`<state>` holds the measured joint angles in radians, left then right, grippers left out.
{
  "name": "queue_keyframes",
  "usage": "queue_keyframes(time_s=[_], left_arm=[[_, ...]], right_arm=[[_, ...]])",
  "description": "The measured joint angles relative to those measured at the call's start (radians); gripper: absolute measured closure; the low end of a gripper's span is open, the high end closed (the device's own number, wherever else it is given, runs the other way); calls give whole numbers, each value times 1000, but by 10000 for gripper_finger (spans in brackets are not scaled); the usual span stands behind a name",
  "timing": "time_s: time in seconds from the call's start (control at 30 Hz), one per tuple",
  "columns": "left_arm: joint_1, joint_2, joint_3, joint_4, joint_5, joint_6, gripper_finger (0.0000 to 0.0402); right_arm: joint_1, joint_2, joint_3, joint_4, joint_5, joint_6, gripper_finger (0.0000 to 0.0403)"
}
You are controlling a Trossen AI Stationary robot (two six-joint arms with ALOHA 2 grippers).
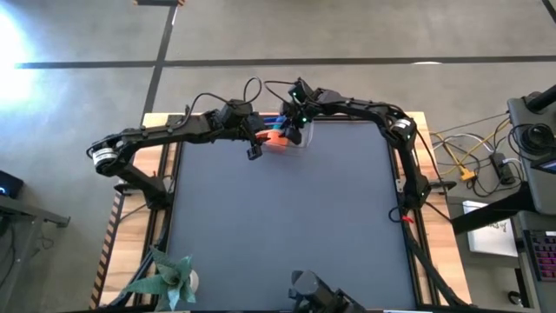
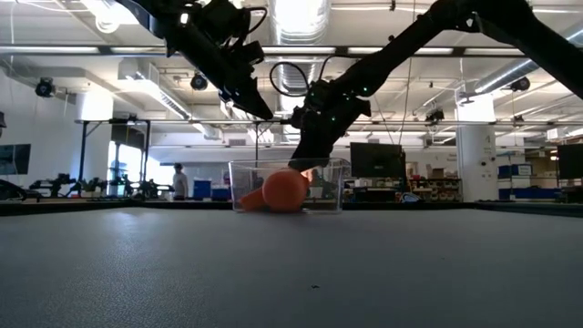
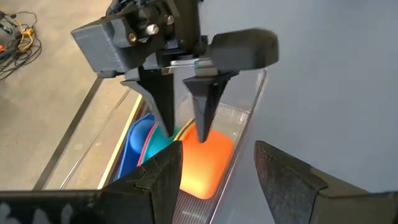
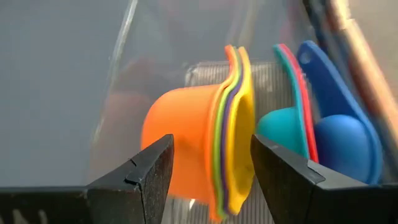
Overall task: Nest measuring cups in basket
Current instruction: Remove the stacked measuring cups from the transparent bin
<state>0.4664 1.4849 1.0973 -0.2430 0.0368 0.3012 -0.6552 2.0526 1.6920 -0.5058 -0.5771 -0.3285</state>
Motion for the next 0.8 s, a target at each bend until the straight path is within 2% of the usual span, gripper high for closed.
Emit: queue_keyframes(time_s=[0.1, 0.33, 0.6, 0.8], left_arm=[[0, 0, 0, 0, 0, 0, 219], [0, 0, 0, 6, 0, 0, 219], [0, 0, 0, -3, 0, 2, 219], [4, 53, 0, -6, 0, 91, 219]], right_arm=[[0, -2, 0, -26, -36, 0, 200], [2, -4, 1, -42, -44, 6, 200], [5, 4, 1, -39, -5, -11, 200], [2, -52, -6, -62, 22, -22, 200]])
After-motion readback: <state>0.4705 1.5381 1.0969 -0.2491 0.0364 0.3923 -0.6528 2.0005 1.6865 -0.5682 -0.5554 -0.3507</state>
